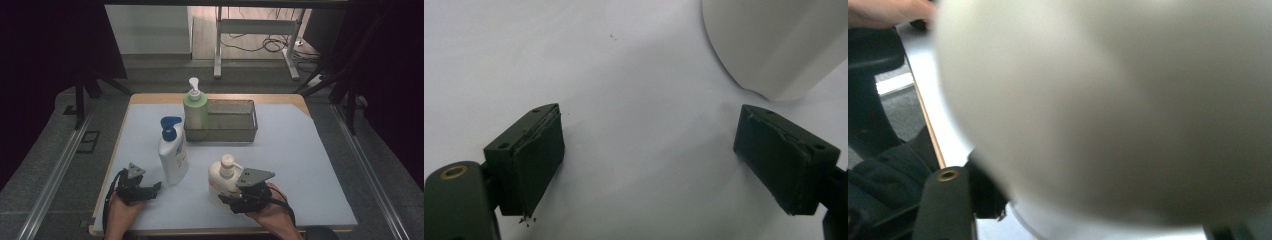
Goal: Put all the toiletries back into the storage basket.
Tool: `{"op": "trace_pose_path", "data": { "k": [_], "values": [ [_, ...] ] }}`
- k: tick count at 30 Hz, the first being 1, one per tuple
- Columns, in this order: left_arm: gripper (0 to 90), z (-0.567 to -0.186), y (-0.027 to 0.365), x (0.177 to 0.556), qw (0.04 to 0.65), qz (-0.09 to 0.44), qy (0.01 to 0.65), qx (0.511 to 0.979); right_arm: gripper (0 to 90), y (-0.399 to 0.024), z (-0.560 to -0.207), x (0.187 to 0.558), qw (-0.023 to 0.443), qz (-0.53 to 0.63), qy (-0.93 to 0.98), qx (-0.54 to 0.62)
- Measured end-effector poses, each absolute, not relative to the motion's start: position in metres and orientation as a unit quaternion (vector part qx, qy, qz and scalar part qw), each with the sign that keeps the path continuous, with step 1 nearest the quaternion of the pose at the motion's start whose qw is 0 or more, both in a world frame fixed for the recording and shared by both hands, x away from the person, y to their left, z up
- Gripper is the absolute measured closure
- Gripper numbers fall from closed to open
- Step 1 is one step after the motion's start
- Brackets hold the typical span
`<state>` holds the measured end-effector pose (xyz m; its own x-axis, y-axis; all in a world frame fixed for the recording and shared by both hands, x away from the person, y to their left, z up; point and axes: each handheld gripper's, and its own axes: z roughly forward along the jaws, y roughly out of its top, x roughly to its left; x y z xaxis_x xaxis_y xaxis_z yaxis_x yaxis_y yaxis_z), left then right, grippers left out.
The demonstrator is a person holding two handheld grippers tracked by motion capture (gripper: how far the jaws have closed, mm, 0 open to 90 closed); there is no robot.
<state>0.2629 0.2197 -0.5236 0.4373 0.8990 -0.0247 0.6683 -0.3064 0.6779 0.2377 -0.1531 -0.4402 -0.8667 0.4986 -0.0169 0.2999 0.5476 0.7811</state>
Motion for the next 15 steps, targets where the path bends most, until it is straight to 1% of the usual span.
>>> {"op": "trace_pose_path", "data": {
  "k": [2, 9, 15],
  "values": [
    [12.9, -0.5236, 0.2197, 0.2629, 0.315, 0.183, 0.498, 0.787, 34.8, -0.1544, -0.4400, 0.2397, 0.112, 0.418, 0.871, 0.230],
    [12.9, -0.5236, 0.2197, 0.2629, 0.315, 0.183, 0.498, 0.787, 33.9, -0.1528, -0.4403, 0.2407, 0.111, 0.419, 0.871, 0.231],
    [12.9, -0.5236, 0.2197, 0.2629, 0.315, 0.183, 0.498, 0.787, 36.0, -0.1514, -0.4388, 0.2402, 0.112, 0.409, 0.876, 0.231]
  ]
}}
